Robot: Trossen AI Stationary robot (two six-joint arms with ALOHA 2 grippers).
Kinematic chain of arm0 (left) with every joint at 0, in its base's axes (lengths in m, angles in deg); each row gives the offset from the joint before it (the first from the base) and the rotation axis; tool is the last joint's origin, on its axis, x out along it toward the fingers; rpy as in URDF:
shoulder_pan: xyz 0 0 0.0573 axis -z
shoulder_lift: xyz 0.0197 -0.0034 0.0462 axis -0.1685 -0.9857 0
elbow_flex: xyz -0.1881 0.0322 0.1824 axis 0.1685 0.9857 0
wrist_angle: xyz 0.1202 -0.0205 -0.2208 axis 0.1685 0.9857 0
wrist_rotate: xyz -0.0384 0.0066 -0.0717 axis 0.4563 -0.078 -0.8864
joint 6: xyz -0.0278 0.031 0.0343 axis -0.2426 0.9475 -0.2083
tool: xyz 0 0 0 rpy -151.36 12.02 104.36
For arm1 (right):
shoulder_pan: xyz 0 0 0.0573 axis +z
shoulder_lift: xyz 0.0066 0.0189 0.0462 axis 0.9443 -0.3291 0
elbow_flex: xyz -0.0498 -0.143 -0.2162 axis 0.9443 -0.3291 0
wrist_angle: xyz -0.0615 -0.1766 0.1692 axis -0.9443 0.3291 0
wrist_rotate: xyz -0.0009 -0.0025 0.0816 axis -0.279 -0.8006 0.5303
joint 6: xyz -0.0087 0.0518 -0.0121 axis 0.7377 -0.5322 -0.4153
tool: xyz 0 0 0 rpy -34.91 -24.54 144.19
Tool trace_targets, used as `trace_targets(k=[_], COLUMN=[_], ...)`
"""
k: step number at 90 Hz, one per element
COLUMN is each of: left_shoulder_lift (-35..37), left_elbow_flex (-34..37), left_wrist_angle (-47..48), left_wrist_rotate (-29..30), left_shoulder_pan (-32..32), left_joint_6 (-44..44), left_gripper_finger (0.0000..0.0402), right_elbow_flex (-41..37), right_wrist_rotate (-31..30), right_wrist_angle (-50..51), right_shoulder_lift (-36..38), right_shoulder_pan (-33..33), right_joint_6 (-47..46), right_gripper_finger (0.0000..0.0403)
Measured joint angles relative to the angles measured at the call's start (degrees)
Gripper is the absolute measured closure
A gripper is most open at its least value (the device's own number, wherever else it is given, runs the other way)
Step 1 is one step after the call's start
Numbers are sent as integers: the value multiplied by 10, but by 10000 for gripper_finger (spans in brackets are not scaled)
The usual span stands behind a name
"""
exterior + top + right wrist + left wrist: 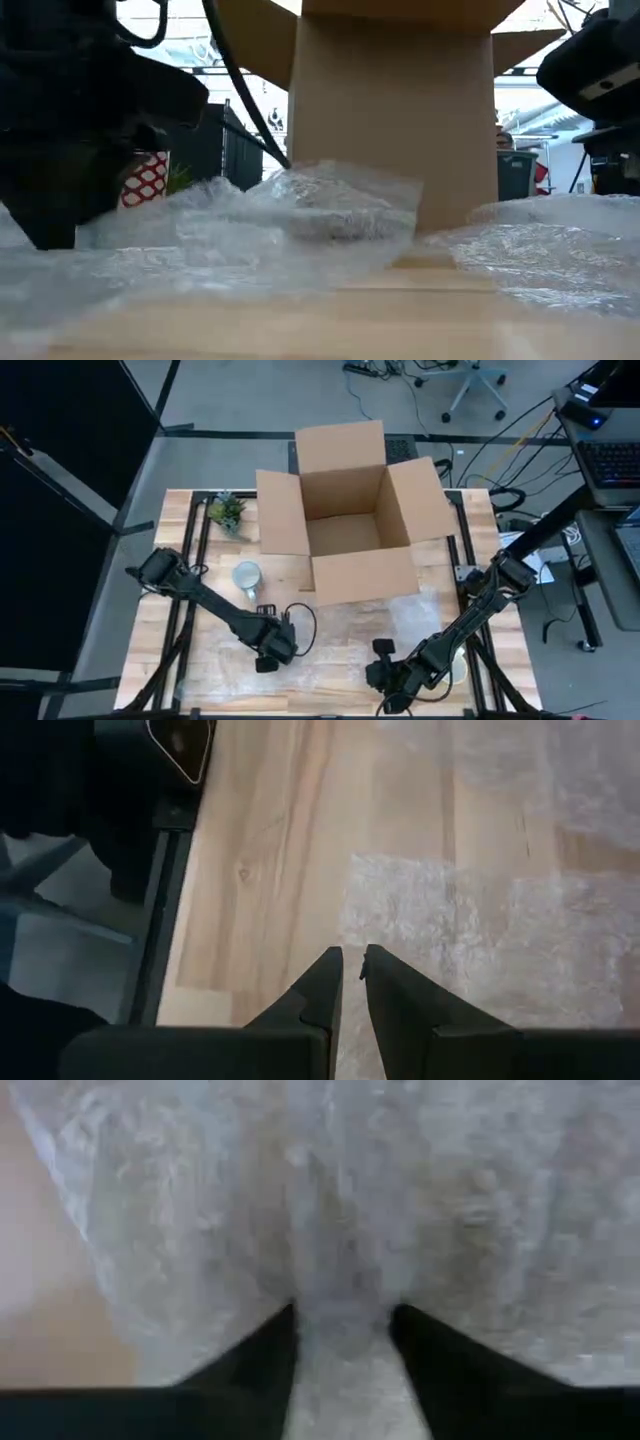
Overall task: Wrap mug
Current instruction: Move the left bubble wrap to the top left
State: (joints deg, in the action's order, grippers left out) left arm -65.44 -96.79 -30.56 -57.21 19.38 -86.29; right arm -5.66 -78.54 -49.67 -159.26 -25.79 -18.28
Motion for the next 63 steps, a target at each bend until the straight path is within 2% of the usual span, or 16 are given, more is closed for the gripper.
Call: trace_targets(k=[5, 15, 35, 53, 63], left_shoulder_lift=[0, 14, 126, 224, 279], left_elbow_flex=[-4, -36, -163, -222, -221], left_wrist_angle=[7, 77, 277, 431, 426], left_wrist_rotate=[2, 19, 116, 196, 255], left_shoulder_pan=[-1, 7, 55, 100, 111], left_joint_6=[-9, -26, -128, -239, -252], left_gripper_finger=[381, 397, 401, 401, 401], right_elbow_flex=[0, 0, 0, 0, 0], right_wrist_rotate=[0, 0, 2, 2, 2], right_wrist_angle=[0, 0, -1, -9, -16], right_shoulder_lift=[0, 0, 0, 0, 0], right_shoulder_pan=[0, 0, 0, -7, -10], right_joint_6=[4, 5, 7, 12, 22], right_gripper_finger=[369, 369, 369, 369, 369])
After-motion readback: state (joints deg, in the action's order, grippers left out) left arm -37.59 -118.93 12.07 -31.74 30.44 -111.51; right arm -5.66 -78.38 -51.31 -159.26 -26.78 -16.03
